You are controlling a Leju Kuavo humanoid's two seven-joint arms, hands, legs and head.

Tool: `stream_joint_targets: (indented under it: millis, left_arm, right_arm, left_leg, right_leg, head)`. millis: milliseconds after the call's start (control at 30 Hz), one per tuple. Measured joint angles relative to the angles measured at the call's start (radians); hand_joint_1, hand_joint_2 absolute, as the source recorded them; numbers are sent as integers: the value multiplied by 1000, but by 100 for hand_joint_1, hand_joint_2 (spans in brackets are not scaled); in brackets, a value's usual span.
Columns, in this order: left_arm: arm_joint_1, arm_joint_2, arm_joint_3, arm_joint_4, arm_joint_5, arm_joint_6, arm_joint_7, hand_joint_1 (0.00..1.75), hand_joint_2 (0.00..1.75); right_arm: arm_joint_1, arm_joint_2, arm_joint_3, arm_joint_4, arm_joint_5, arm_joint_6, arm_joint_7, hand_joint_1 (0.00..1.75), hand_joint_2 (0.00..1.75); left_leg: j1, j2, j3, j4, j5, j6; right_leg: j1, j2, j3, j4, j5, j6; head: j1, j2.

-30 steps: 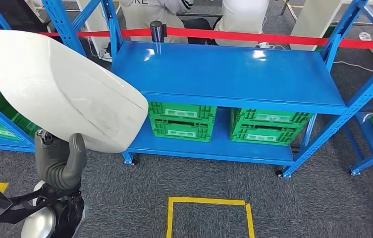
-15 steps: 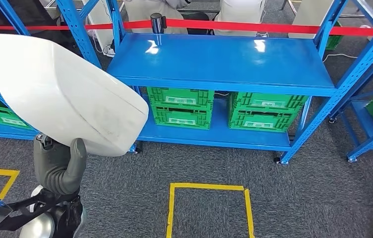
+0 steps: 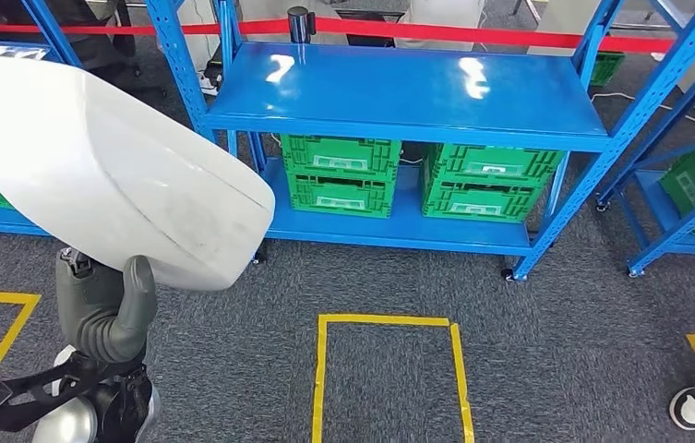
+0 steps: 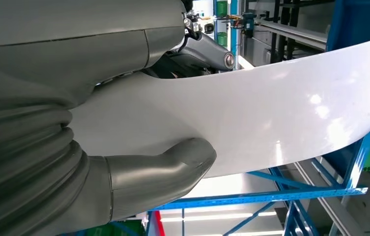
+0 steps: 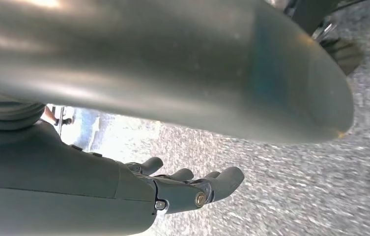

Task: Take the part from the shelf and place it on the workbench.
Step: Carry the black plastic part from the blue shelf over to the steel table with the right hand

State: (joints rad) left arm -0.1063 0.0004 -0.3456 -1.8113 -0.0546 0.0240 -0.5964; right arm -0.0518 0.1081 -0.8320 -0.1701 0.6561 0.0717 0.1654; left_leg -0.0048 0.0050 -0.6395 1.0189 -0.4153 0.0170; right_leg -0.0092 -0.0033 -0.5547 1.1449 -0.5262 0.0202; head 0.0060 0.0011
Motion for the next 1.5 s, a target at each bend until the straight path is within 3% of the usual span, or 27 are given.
stream_joint_targets:
  millis: [67, 167, 233, 300, 333, 367, 400, 467, 533, 600, 667, 700, 733, 833, 867, 900, 933, 1000, 1067, 1133, 1200, 1233, 1300, 1367, 1400, 1467, 1500]
  left_arm:
    - [-1, 0, 0, -1, -1, -1, 1, 175, 175]
    - [-2, 0, -1, 5, -3, -11, 4, 175, 175]
    - [-3, 0, -1, 11, -4, -17, 4, 175, 175]
    - [-4, 0, -2, 16, -4, -18, 4, 175, 175]
    - [-4, 0, -3, 19, -5, -18, 4, 175, 175]
    - [-4, 0, -3, 22, -5, -18, 4, 175, 175]
    - [-4, 0, -3, 25, -5, -18, 4, 175, 175]
    - [-5, 0, -3, 28, -5, -18, 4, 175, 175]
    - [-10, -1, -4, 28, -5, -18, 3, 175, 175]
    - [-15, -2, -5, 29, -5, -19, 2, 175, 175]
    - [-17, -3, -7, 30, -5, -19, 1, 175, 175]
    - [-17, -5, -8, 30, -5, -20, 1, 175, 175]
    - [-17, -7, -9, 31, -5, -20, 0, 175, 175]
    - [-12, -10, -11, 32, -5, -27, -2, 175, 175]
    - [-10, -10, -11, 34, -5, -30, -2, 175, 175]
    - [-7, -10, -11, 35, -5, -32, -2, 175, 175]
    - [-5, -11, -11, 35, -6, -33, -2, 175, 175]
    - [-2, -13, -11, 35, -8, -33, -2, 175, 175]
    - [0, -15, -10, 29, -11, -33, -2, 175, 175]
    - [2, -17, -11, 23, -12, -33, -2, 175, 175]
    - [5, -17, -11, 20, -13, -33, -1, 175, 175]
    - [7, -18, -11, 19, -14, -33, 0, 175, 175]
    - [9, -18, -11, 18, -19, -31, 1, 175, 175]
    - [11, -17, -10, 18, -21, -31, 2, 175, 175]
    - [13, -17, -9, 19, -21, -31, 1, 175, 175]
    - [15, -16, -8, 21, -21, -31, -1, 175, 175]
    - [15, -15, -8, 21, -21, -31, -3, 175, 175]
  right_arm:
    - [-1, 0, -2, 0, -4, -1, 0, 0, 0]
    - [1, 2, -10, 0, -15, -3, 2, 0, 0]
    - [1, 4, -15, 0, -19, -5, 2, 0, 0]
    - [2, 6, -20, 0, -19, -6, 2, 0, 0]
    - [2, 6, -22, 0, -19, -6, 2, 0, 0]
    - [3, 7, -23, 0, -19, -6, 2, 0, 0]
    - [3, 7, -24, 0, -19, -6, 2, 0, 0]
    - [3, 9, -25, 0, -19, -6, 2, 0, 0]
    - [3, 9, -25, 0, -19, -6, 2, 0, 0]
    - [3, 9, -26, 0, -19, -6, 1, 0, 0]
    - [7, 10, -26, 0, -19, -6, 2, 0, 0]
    - [9, 10, -27, 0, -19, -6, 3, 0, 0]
    - [12, 11, -27, 0, -18, -6, 3, 0, 0]
    - [15, 13, -27, 1, -14, -5, -1, 0, 0]
    - [16, 14, -27, 1, -11, -5, -4, 0, 0]
    - [16, 14, -27, 1, -7, -5, -8, 0, 0]
    - [16, 14, -27, 1, -3, -5, -12, 0, 0]
    - [16, 14, -27, 0, 4, -4, -17, 0, 0]
    - [14, 16, -27, 0, 8, -3, -20, 0, 0]
    - [14, 18, -27, 0, 13, -2, -21, 0, 0]
    - [15, 19, -27, 1, 16, -1, -20, 0, 0]
    - [15, 19, -27, 0, 18, -1, -19, 0, 0]
    - [13, 20, -27, 0, 21, -1, -16, 0, 0]
    - [12, 20, -27, 0, 23, -1, -13, 0, 0]
    - [12, 20, -26, 1, 23, 0, -13, 0, 0]
    - [13, 20, -26, 1, 23, 3, -15, 0, 0]
    - [13, 20, -26, 1, 23, 4, -16, 0, 0]
  left_leg:
    - [-2, 1, -16, 9, 16, -10]
    - [1, 1, -22, 7, 32, -29]
    - [4, -2, -40, 53, -30, -43]
    - [9, -3, -68, 168, -137, -56]
    - [11, -3, -77, 230, -168, -61]
    - [13, -3, -77, 275, -174, -64]
    - [14, -3, -61, 290, -156, -65]
    - [16, -3, 26, 211, -106, -64]
    - [12, -4, 145, 52, -115, -55]
    - [5, -5, 195, -35, -142, -40]
    - [3, -2, 179, -42, -129, -20]
    - [3, -1, 167, -43, -117, -9]
    - [5, 1, 155, -45, -104, -1]
    - [4, 3, 107, -42, -63, 9]
    - [4, 4, 88, -39, -49, 9]
    - [3, 5, 70, -35, -39, 8]
    - [3, 6, 51, -29, -28, 6]
    - [5, 6, 13, -11, -10, -2]
    - [4, 5, -16, 7, 5, -13]
    - [1, 4, -24, 13, 19, -25]
    - [3, 2, -25, 11, 29, -37]
    - [5, 1, -31, 20, 13, -43]
    - [8, -2, -54, 88, -70, -53]
    - [8, -2, -79, 207, -163, -58]
    - [8, -2, -83, 260, -181, -58]
    - [6, -2, -56, 295, -157, -51]
    - [4, -3, -12, 255, -129, -43]
  right_leg:
    - [6, 1, 74, -115, -33, -12]
    - [7, -2, 67, -141, -23, -33]
    - [3, -7, 46, -146, 3, -47]
    - [2, -8, 15, -144, 29, -53]
    - [2, -8, -2, -143, 43, -52]
    - [2, -9, -19, -142, 56, -50]
    - [2, -10, -36, -140, 69, -48]
    - [1, -11, -67, -137, 95, -41]
    - [2, -10, -87, -135, 116, -32]
    - [1, -10, -93, -138, 137, -20]
    - [-4, -9, -99, -143, 154, -6]
    - [-5, -8, -107, -138, 145, 0]
    - [-6, -6, -119, -121, 120, 4]
    - [-7, -2, -167, 50, -30, 15]
    - [-7, -2, -177, 116, -61, 17]
    - [-7, -2, -175, 155, -64, 18]
    - [-7, -2, -158, 163, -49, 18]
    - [-9, -2, -68, 70, -8, 19]
    - [-7, 2, 35, -71, -19, 12]
    - [-4, 8, 66, -126, -43, -5]
    - [-3, 8, 54, -123, -30, -24]
    - [-3, 5, 45, -123, -20, -33]
    - [-5, 0, 20, -125, 2, -48]
    - [-3, -2, -8, -125, 25, -53]
    - [0, -3, -25, -124, 38, -54]
    - [6, -5, -59, -123, 64, -54]
    - [10, -5, -75, -123, 78, -54]
  head:
    - [0, 0]
    - [1, 0]
    - [-2, 0]
    - [-4, 0]
    - [-4, 0]
    - [-4, 0]
    - [-4, 0]
    - [-4, 0]
    - [-4, 0]
    - [-5, 0]
    - [-6, 0]
    - [-5, 0]
    - [-5, 0]
    - [1, 0]
    - [2, 0]
    - [1, 0]
    - [1, 0]
    - [1, 0]
    - [2, 0]
    - [2, 0]
    - [1, 0]
    - [-1, 0]
    - [-3, 0]
    - [-5, 0]
    - [-5, 0]
    - [-6, 0]
    - [-6, 0]
